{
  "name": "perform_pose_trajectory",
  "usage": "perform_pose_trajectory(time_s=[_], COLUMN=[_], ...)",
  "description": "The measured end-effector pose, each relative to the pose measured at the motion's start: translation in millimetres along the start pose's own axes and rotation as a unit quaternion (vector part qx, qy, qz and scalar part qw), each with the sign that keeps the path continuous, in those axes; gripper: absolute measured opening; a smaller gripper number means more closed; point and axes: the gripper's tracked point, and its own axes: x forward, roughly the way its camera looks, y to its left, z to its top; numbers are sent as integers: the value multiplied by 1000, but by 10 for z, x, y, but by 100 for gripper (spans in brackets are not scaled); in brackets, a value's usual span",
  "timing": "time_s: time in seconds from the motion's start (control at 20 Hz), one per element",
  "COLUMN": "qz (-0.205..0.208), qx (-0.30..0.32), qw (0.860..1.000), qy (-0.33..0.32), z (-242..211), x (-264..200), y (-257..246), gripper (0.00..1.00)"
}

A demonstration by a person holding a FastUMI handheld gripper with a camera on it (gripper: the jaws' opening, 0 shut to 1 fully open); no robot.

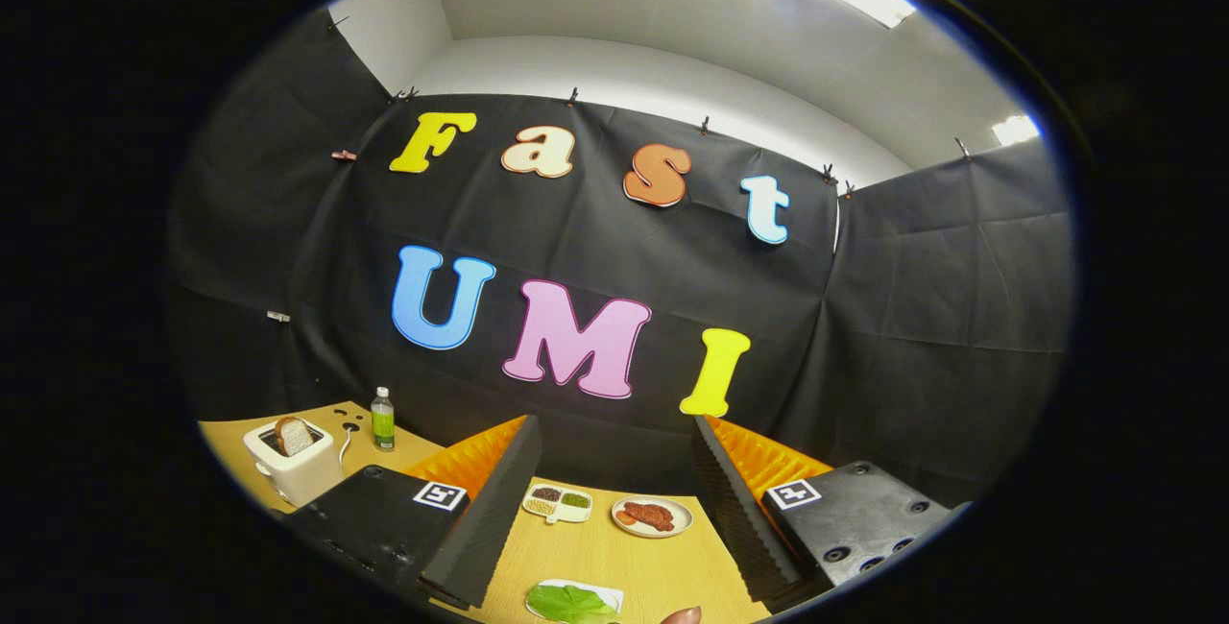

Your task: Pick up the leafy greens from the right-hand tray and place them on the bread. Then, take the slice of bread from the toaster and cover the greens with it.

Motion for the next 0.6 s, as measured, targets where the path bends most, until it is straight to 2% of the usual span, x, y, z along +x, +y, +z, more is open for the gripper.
perform_pose_trajectory(time_s=[0.15, 0.25, 0.45, 0.6], qz=[9, 34, 119, 155], qx=[0, -7, -11, -12], qw=[1000, 999, 985, 969], qy=[4, 25, 126, 190], z=[-73, -268, -1072, -1723], x=[18, 70, 74, 41], y=[13, 87, 292, 326], gripper=[97, 97, 97, 97])
